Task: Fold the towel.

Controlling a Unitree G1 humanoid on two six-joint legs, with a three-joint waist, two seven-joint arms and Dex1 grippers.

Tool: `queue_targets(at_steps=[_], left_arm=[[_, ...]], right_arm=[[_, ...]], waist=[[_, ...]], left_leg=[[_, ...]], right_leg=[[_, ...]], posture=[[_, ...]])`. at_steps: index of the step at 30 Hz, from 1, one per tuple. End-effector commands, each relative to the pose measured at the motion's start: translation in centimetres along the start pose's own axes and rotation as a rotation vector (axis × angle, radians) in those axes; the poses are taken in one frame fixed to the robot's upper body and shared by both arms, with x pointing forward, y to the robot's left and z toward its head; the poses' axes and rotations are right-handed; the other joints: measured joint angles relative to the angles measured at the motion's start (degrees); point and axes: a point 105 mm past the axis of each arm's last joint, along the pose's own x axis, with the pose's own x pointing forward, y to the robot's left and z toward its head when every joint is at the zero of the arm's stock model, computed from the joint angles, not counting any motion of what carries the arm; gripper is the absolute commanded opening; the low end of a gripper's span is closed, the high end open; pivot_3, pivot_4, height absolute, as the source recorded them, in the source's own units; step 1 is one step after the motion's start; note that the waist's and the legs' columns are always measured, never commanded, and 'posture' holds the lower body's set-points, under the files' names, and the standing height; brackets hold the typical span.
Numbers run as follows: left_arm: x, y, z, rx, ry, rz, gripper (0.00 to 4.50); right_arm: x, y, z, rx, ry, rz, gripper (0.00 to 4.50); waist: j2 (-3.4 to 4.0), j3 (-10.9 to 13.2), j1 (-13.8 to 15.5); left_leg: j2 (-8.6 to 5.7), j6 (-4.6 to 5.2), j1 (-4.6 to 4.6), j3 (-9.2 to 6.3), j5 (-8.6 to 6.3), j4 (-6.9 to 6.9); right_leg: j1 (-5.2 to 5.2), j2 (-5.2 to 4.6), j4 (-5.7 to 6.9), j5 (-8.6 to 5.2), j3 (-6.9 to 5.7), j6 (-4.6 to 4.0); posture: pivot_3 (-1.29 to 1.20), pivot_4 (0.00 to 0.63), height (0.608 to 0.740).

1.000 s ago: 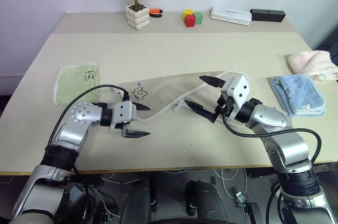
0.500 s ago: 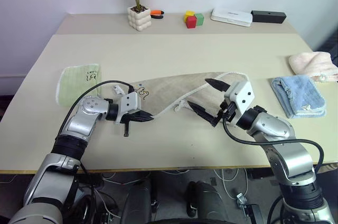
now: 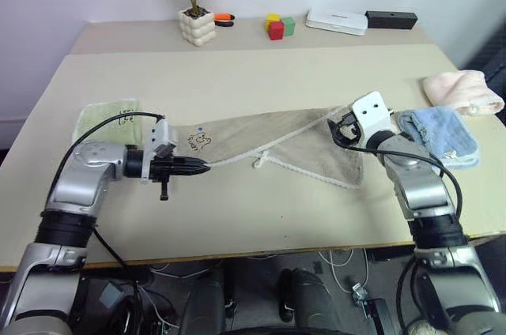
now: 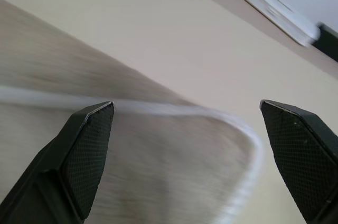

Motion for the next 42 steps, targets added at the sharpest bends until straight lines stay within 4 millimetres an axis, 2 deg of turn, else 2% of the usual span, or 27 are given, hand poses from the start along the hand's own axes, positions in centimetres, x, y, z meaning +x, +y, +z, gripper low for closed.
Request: queue_targets(at_steps=[1, 5, 9, 12, 14, 17, 20, 24, 27, 34, 38, 42], left_arm=[[-1.7, -0.1, 0.7, 0.047, -0.012, 0.058, 0.02], [-2.6, -0.7, 0.4, 0.06, -0.013, 0.1, 0.02], [-2.7, -1.3, 0.1, 0.063, -0.023, 0.131, 0.02], [-2.5, -1.6, 0.2, 0.071, -0.038, 0.142, 0.02], [-2.5, -1.8, 0.1, 0.07, -0.042, 0.146, 0.02], [-2.6, -2.2, 0.0, 0.071, -0.042, 0.144, 0.02], [-2.4, -2.4, 0.0, 0.074, -0.044, 0.14, 0.02], [-2.2, -2.6, 0.0, 0.07, -0.053, 0.138, 0.02], [-2.1, -2.8, -0.1, 0.08, -0.048, 0.142, 0.0], [-2.2, -3.2, -0.1, 0.078, -0.052, 0.157, 0.0], [-2.2, -3.1, -0.2, 0.083, -0.049, 0.168, 0.0], [-2.5, -1.8, 0.0, 0.092, -0.071, 0.246, 0.0]], right_arm=[[0.8, -2.5, 0.7, -0.14, -0.006, -0.06, 4.5], [1.4, -3.2, -0.2, -0.406, 0.034, -0.024, 4.5], [1.8, -3.7, -0.3, -0.52, 0.035, -0.005, 4.5], [1.9, -3.2, -0.3, -0.598, 0.026, 0.054, 4.5], [1.8, -3.0, 0.0, -0.667, 0.003, 0.079, 4.5], [2.1, -2.5, 1.6, -0.826, -0.063, 0.08, 4.5], [2.7, -2.3, 2.1, -0.898, -0.073, 0.086, 4.5], [3.5, -1.9, 1.5, -0.938, -0.032, 0.128, 4.5], [3.8, -1.2, 0.4, -1.008, 0.006, 0.198, 3.67], [4.1, -1.6, -0.5, -1.009, 0.053, 0.208, 0.03], [4.1, -2.0, -0.1, -1.002, 0.042, 0.19, 0.03], [3.1, -2.8, -0.2, -1.036, 0.032, 0.211, 0.03]], waist=[[0.0, 0.0, -0.05], [0.04, 0.02, 0.05], [0.04, 0.02, -0.03], [0.05, 0.03, -0.03], [0.05, 0.03, 0.0], [0.05, 0.03, -0.12], [0.06, 0.04, -0.23], [0.06, 0.03, -0.09], [0.06, 0.04, -0.07], [0.08, 0.05, -0.29], [0.1, 0.05, -0.55], [0.12, 0.07, -0.47]], left_leg=[[0.0, 0.0, 0.0, 0.01, 0.0, -0.01], [0.02, -0.03, 0.0, 0.1, 0.01, -0.05], [0.02, -0.06, 0.0, 0.15, 0.03, -0.05], [0.02, -0.09, 0.0, 0.28, 0.05, -0.05], [0.03, -0.09, 0.0, 0.41, 0.05, -0.05], [0.05, -0.1, 0.03, 0.5, 0.05, -0.06], [0.08, -0.11, 0.04, 0.64, 0.05, -0.07], [0.08, -0.12, 0.04, 0.67, 0.05, -0.08], [0.08, -0.12, 0.04, 0.7, 0.05, -0.08], [0.08, -0.13, 0.05, 0.74, 0.06, -0.08], [0.08, -0.13, 0.05, 0.74, 0.06, -0.1], [0.08, -0.13, 0.05, 0.74, 0.06, -0.1]], right_leg=[[-0.01, 0.0, 0.0, 0.0, 0.0, 0.0], [-0.07, -0.01, -0.01, -0.02, 0.07, 0.0], [-0.07, -0.02, -0.02, -0.01, 0.1, 0.01], [-0.09, -0.02, -0.02, -0.01, 0.13, 0.01], [-0.1, -0.02, -0.02, -0.01, 0.15, 0.01], [-0.12, -0.02, -0.01, -0.01, 0.19, 0.02], [-0.22, -0.01, 0.0, -0.01, 0.26, 0.01], [-0.22, -0.01, 0.0, -0.01, 0.28, 0.01], [-0.22, -0.01, 0.0, -0.01, 0.29, 0.01], [-0.23, -0.01, 0.01, -0.01, 0.32, 0.01], [-0.24, -0.01, 0.01, -0.01, 0.32, 0.02], [-0.23, -0.02, 0.01, -0.01, 0.33, 0.02]], posture=[[0.0, 0.15, 0.74], [0.0, 0.15, 0.74], [0.0, 0.15, 0.74], [0.0, 0.15, 0.74], [0.0, 0.15, 0.74], [0.0, 0.15, 0.74], [0.0, 0.15, 0.74], [0.0, 0.15, 0.74], [0.0, 0.15, 0.74], [0.0, 0.15, 0.74], [0.0, 0.15, 0.74], [0.0, 0.15, 0.74]])
